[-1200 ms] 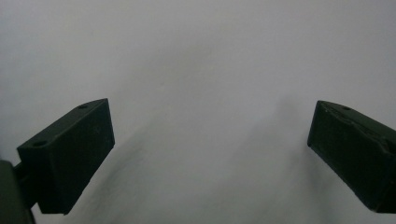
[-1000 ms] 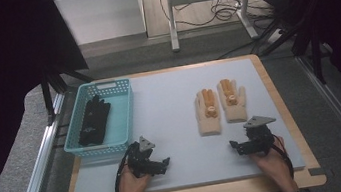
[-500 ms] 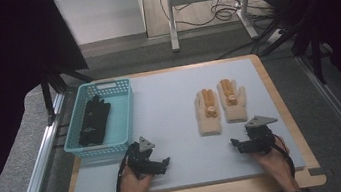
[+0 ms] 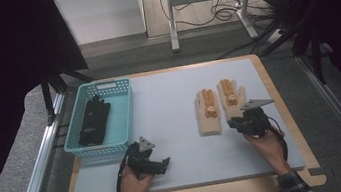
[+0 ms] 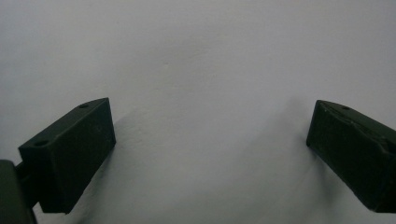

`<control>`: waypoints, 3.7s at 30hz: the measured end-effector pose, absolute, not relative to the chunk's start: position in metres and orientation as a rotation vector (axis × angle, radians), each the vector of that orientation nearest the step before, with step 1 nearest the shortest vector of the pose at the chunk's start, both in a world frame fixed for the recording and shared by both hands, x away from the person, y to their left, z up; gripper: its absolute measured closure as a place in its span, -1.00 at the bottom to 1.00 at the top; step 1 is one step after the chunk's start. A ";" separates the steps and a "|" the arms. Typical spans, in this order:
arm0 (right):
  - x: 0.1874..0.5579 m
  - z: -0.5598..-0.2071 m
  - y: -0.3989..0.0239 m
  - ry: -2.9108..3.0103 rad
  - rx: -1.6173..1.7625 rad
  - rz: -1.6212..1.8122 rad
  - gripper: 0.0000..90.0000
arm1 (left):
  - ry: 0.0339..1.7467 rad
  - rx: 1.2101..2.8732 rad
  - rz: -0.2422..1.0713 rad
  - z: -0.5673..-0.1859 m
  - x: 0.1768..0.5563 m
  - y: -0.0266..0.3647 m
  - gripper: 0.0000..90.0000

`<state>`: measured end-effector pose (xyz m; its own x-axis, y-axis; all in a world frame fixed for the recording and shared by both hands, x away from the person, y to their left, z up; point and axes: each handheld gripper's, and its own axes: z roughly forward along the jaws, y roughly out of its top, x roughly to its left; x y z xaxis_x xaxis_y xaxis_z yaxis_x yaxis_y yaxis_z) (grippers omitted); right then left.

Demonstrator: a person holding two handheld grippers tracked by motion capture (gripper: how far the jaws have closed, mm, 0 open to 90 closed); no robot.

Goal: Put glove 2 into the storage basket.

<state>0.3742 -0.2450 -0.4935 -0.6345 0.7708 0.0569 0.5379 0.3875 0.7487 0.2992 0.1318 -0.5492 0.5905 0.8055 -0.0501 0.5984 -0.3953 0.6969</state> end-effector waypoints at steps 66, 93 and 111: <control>0.396 -0.469 -0.188 2.364 1.036 1.096 0.50 | 1.103 2.143 0.387 -0.549 0.299 0.132 -0.97; 0.466 -0.512 -0.260 2.241 1.124 0.977 -0.24 | 1.105 2.136 0.389 -0.549 0.299 0.132 -0.97; 0.453 -0.498 -0.260 2.192 1.148 1.044 0.38 | 1.105 2.136 0.389 -0.549 0.299 0.132 -0.97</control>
<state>0.4531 -0.2600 -0.4985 -0.5510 0.8333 -0.0444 0.4905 0.3665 0.7906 0.2993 0.1321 -0.5492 0.5924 0.8043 -0.0474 0.5969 -0.3987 0.6963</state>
